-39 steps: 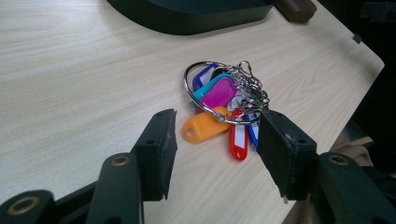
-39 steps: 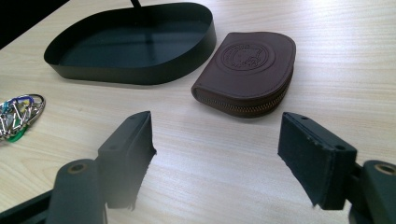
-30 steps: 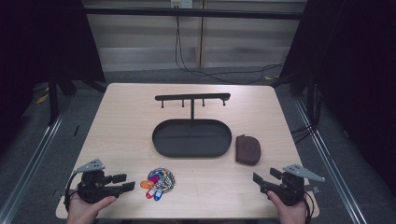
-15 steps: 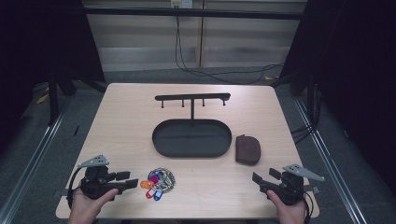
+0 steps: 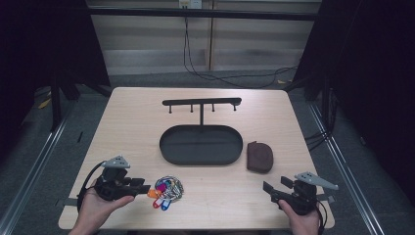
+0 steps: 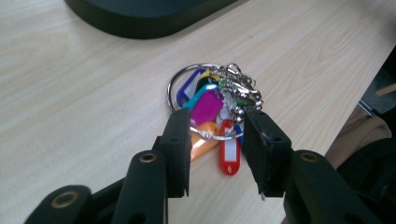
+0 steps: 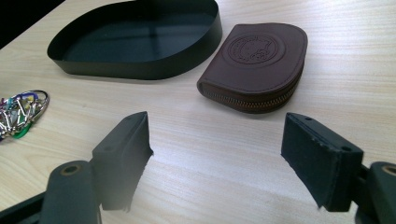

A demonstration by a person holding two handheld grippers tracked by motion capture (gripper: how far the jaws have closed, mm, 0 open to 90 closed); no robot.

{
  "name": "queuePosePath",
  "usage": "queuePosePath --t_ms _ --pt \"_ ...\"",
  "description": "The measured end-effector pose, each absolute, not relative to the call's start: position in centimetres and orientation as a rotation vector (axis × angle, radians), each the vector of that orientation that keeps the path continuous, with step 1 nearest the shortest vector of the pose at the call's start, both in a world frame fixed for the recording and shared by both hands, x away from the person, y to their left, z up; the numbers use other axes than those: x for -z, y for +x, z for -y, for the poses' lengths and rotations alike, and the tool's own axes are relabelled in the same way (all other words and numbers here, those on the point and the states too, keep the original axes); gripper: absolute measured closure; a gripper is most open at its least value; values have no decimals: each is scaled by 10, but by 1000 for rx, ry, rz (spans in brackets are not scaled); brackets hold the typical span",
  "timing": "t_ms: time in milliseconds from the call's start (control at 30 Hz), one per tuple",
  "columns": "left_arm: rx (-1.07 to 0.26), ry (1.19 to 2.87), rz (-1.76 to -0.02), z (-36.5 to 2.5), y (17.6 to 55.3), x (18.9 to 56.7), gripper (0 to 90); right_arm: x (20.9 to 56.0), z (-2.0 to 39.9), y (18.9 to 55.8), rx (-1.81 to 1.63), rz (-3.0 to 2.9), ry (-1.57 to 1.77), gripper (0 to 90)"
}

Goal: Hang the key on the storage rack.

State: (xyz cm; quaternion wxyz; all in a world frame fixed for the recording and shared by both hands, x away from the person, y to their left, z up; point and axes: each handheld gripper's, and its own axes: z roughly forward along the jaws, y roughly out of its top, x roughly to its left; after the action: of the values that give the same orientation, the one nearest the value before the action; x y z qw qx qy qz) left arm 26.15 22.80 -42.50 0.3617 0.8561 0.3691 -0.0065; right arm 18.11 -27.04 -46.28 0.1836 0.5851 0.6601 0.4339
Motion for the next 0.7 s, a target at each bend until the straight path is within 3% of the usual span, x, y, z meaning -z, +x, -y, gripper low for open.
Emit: queuePosePath --t_ms 300,433,700 --pt "84 2175 -976 -222 278 420 598 463 270 182 -1211 -1876 1642 214" --pt "85 2168 -1003 -222 284 415 671 464 269 182 -1204 -1873 1652 189" --pt "92 2274 -977 -211 297 410 677 465 268 184 -1182 -1894 1656 146"
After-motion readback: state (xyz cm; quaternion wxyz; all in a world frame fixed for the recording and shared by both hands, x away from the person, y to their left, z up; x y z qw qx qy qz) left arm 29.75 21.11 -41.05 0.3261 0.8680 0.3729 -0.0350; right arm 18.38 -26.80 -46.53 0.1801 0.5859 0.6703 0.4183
